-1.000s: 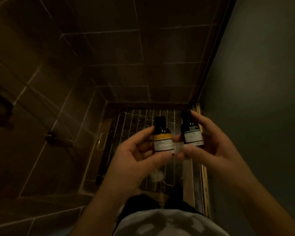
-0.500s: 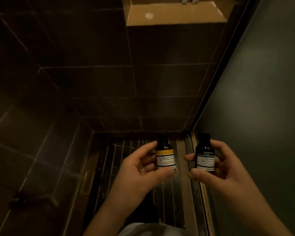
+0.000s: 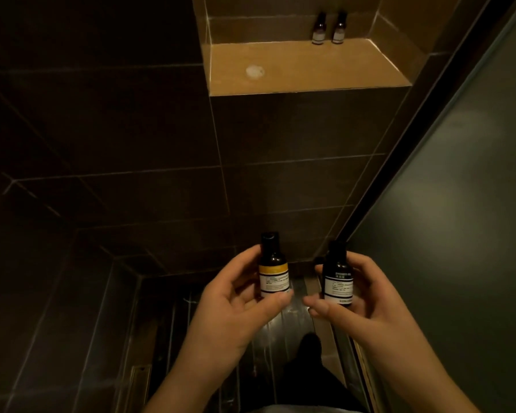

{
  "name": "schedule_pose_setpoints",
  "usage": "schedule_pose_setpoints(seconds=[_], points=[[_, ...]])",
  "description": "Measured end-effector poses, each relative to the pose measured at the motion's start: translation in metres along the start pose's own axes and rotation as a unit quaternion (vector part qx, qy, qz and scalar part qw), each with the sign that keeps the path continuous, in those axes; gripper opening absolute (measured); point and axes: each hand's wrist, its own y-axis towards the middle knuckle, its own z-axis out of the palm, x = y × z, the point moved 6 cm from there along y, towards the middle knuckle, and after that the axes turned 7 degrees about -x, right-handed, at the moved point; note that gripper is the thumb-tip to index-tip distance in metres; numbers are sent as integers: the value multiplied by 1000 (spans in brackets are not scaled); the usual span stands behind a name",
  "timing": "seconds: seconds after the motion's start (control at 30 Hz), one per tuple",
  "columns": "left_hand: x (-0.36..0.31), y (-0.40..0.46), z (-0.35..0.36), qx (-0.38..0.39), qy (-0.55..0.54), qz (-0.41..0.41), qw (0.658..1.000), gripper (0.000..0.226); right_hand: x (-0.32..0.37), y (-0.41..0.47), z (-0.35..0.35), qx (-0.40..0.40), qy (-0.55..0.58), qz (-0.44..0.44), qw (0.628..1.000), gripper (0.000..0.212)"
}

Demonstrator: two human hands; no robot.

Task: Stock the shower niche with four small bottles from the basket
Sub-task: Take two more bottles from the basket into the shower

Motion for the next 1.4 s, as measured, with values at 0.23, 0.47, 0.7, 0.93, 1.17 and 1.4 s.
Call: schedule_pose_setpoints(seconds=[0.23,0.47,0.7,0.93,1.17,1.4], points=[[-20,85,5,-27,-55,-19,998,71,15,96,1,25,8,15,1000,62],[-63,183,50,-17,-52,-11,998,78,46,206,-35,60,12,22,998,62],[-116,284,103,-30,-37,30,998,73,96,313,-78,63,-5,-26,998,67],[-163,358,112,-50,-11,73,996,66,155,379,-81,11,42,-82,996,72],[-209,421,108,5,-13,79,997,65,195,428,-68,-39,46,-95,994,73],[-234,459,104,0,28,98,995,76,227,471,-55,-7,-44,-107,993,68]])
